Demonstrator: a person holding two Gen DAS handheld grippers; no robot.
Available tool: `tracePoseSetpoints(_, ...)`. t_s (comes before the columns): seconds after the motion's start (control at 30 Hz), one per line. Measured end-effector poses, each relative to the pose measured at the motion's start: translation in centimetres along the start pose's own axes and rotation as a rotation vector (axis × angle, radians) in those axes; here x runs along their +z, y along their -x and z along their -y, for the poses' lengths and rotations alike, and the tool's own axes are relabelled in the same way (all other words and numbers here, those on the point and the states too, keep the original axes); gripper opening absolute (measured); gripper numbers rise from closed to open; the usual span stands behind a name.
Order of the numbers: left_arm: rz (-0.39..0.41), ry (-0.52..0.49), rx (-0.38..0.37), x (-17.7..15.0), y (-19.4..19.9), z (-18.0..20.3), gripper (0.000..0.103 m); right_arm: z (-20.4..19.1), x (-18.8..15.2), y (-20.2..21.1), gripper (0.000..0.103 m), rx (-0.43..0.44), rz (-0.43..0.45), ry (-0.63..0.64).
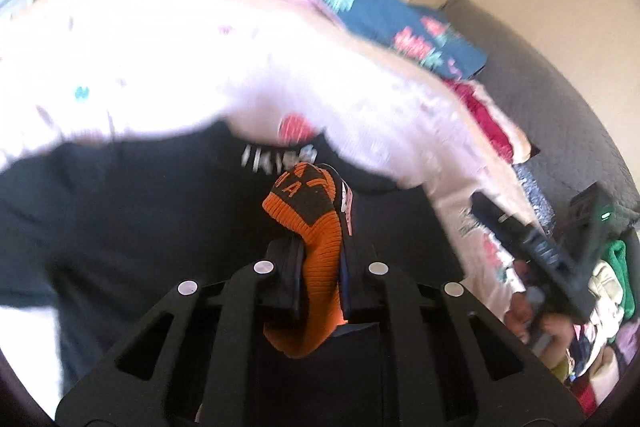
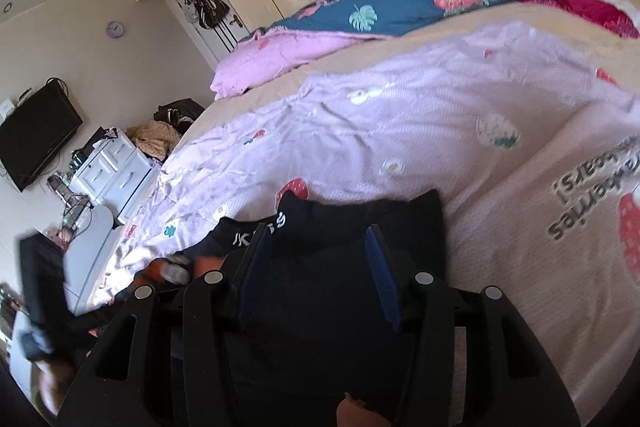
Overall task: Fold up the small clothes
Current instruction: 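Lay the cuff onto the shirt body and open the left gripper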
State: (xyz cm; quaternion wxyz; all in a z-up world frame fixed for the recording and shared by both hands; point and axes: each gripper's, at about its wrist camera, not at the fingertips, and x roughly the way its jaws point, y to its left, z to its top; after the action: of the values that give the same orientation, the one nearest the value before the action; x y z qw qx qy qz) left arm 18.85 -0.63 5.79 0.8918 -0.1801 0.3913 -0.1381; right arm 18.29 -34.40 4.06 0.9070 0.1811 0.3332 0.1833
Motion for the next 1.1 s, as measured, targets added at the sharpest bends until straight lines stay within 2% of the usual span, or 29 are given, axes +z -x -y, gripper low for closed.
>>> tracePoseSetpoints(0.13, 0.041, -0.021, 0.009, 0.8, 2.3, 0.1, 0.007, -0.5, 0.0, 0.5, 0.048, -0.007, 0.018, 0.041)
tracePoseSetpoints(0.33, 0.031, 0.022, 0.044, -0.5, 2.8, -2.4, 0.007, -2.0, -0.7, -0.6, 0.048, -0.045, -0.031, 0.135)
tracePoseSetpoints(0.47, -0.001, 0.06, 0.072, -1.3, 2.3, -4.9, 0.007, -2.8, -1.4, -2.0, 0.048, -0.055, -0.085, 0.176)
tracePoseSetpoints(0.6, -0.04, 0.074, 0.088, -2.2, 1.3, -6.0, 0.007, -3.3, -2.2, -3.5, 0.048, -0.078, -0.141, 0.212)
tracePoseSetpoints(0.8, -0.065, 0.084, 0.149, -3.3, 0.4, -7.7, 0.009, -4.4, -3.6, -5.2, 0.048, -0.094, -0.21, 0.26)
tracePoseSetpoints(1.0, -0.047, 0.087, 0.199, -3.7, 0.8, -8.7, 0.01, -4.4, -4.5, -6.5, 0.049, -0.132, -0.26, 0.268)
tracePoseSetpoints(1.1, -0.021, 0.061, 0.217, -3.6, 1.5, -8.1, 0.01, -4.1, -4.6, -6.6, 0.053, -0.145, -0.265, 0.259)
